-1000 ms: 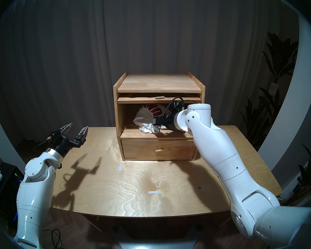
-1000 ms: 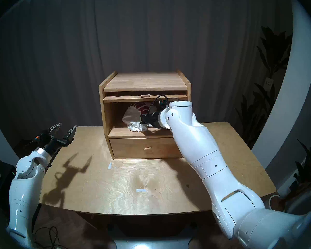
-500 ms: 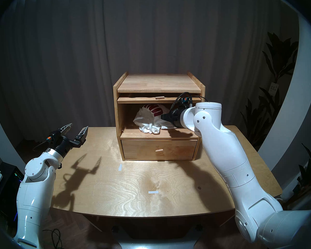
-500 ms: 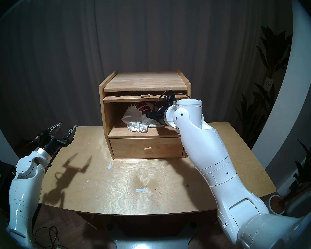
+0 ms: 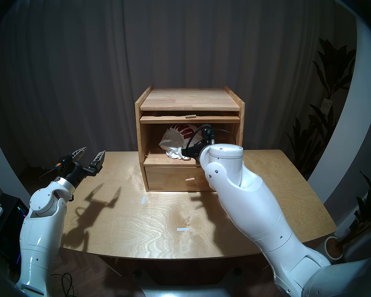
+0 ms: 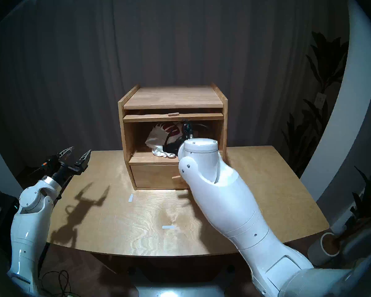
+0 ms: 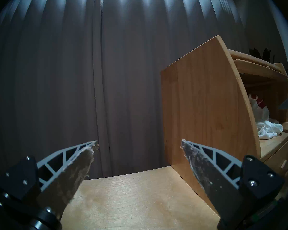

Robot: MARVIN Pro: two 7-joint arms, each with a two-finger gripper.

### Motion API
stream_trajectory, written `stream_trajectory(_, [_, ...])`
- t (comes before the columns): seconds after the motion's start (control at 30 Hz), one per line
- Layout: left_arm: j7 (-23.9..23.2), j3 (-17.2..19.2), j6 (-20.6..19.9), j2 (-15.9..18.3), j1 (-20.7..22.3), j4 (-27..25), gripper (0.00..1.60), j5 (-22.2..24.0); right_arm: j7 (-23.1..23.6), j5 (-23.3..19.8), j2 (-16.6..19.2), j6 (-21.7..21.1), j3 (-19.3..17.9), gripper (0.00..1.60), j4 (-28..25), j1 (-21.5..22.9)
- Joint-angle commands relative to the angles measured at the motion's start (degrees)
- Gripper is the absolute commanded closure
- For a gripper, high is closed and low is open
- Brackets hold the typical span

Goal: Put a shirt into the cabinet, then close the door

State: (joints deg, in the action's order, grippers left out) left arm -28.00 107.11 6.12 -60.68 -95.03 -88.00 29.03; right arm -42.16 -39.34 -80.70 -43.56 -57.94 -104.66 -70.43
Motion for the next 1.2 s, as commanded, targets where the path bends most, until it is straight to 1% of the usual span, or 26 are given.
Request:
stream_trajectory(0.0, [-0.06,0.17,0.28,0.29,0.67,-0.91,0.00,0.00,-2.24,5.62,-2.17,6.58,0.32,1.60,5.32,-1.56])
stream_trajectory(0.03, [-0.06,0.18,0.28,0.30,0.67,-0.92,0.00,0.00,-1.83,6.93,-2.47,8.27,1.36,1.60,6.69,-0.48])
stream_trajectory(0.1, [-0.06,0.17,0.28,0.30,0.67,-0.92,0.00,0.00,-0.90,7.64,-3.71,9.04,1.99,1.60,8.14,1.31])
stream_trajectory(0.13, [-0.06,0.17,0.28,0.30,0.67,-0.92,0.00,0.00,-0.58,8.66,-3.96,10.94,2.86,1.60,8.91,2.12])
stream_trajectory(0.17, [-0.06,0.17,0.28,0.29,0.67,-0.91,0.00,0.00,0.03,8.88,-4.42,12.34,3.38,1.60,8.95,2.95])
stream_trajectory(0.2, [-0.06,0.17,0.28,0.29,0.67,-0.91,0.00,0.00,0.23,9.64,-4.77,12.29,3.97,1.60,9.10,3.89])
stream_trajectory(0.23, [-0.06,0.17,0.28,0.29,0.67,-0.89,0.00,0.01,0.56,10.34,-4.70,14.10,5.08,1.60,9.04,4.74])
stream_trajectory(0.27, [-0.06,0.17,0.27,0.29,0.67,-0.88,0.00,0.01,0.65,10.56,-5.16,14.24,5.31,1.60,8.76,5.26])
stream_trajectory(0.3, [-0.06,0.17,0.27,0.29,0.67,-0.87,0.00,0.01,1.08,11.29,-5.12,15.75,6.23,1.60,8.72,5.98])
stream_trajectory(0.33, [-0.06,0.17,0.27,0.29,0.67,-0.87,0.00,0.01,1.26,11.57,-5.45,16.05,6.54,1.60,8.62,6.38])
stream_trajectory(0.37, [-0.06,0.17,0.27,0.29,0.67,-0.88,0.00,0.01,1.75,12.01,-5.59,17.72,7.15,1.60,8.79,6.70])
stream_trajectory(0.4, [-0.06,0.17,0.28,0.29,0.67,-0.89,0.00,0.01,2.11,12.49,-5.79,17.62,7.49,1.60,8.80,7.03])
stream_trajectory(0.43, [-0.05,0.18,0.29,0.30,0.67,-0.93,0.00,0.00,2.92,13.25,-6.00,19.75,8.16,1.60,9.26,7.24])
stream_trajectory(0.47, [-0.05,0.18,0.29,0.30,0.66,-0.96,0.00,-0.01,3.40,13.35,-6.32,20.43,7.92,1.60,9.76,7.10])
stream_trajectory(0.5, [-0.04,0.19,0.30,0.30,0.65,-0.99,0.00,-0.01,3.75,13.95,-6.28,22.60,7.96,1.60,10.66,7.05])
stream_trajectory(0.53, [-0.03,0.19,0.30,0.30,0.64,-1.02,0.00,-0.02,4.31,14.55,-6.26,21.56,7.40,1.60,11.43,7.08])
stream_trajectory(0.57, [-0.02,0.20,0.30,0.30,0.63,-1.05,0.00,-0.03,4.99,14.78,-6.18,23.85,6.98,1.60,12.44,6.79])
stream_trajectory(0.63, [-0.01,0.20,0.30,0.30,0.62,-1.07,0.00,-0.04,6.15,15.37,-5.60,24.49,6.00,1.60,13.99,6.64])
stream_trajectory(0.7, [0.00,0.20,0.30,0.29,0.62,-1.09,0.00,-0.04,7.37,15.59,-5.39,27.08,5.02,1.60,15.37,6.33])
stream_trajectory(0.73, [0.00,0.20,0.30,0.29,0.61,-1.09,0.00,-0.05,7.86,15.91,-5.35,27.21,4.80,1.60,15.61,6.31])
stream_trajectory(0.77, [0.01,0.21,0.30,0.29,0.61,-1.10,0.00,-0.05,8.44,16.33,-5.38,28.88,4.71,1.60,16.22,6.26])
stream_trajectory(0.87, [0.02,0.21,0.29,0.29,0.60,-1.13,0.00,-0.06,10.52,17.52,-5.37,31.01,4.38,1.60,17.55,6.40])
stream_trajectory(1.0, [0.02,0.21,0.29,0.29,0.60,-1.12,0.00,-0.05,13.66,18.39,-4.50,34.81,4.20,1.60,21.41,8.51])
stream_trajectory(1.17, [0.01,0.21,0.29,0.29,0.61,-1.10,0.00,-0.05,18.39,18.39,-4.06,39.41,3.99,1.60,28.28,12.25])
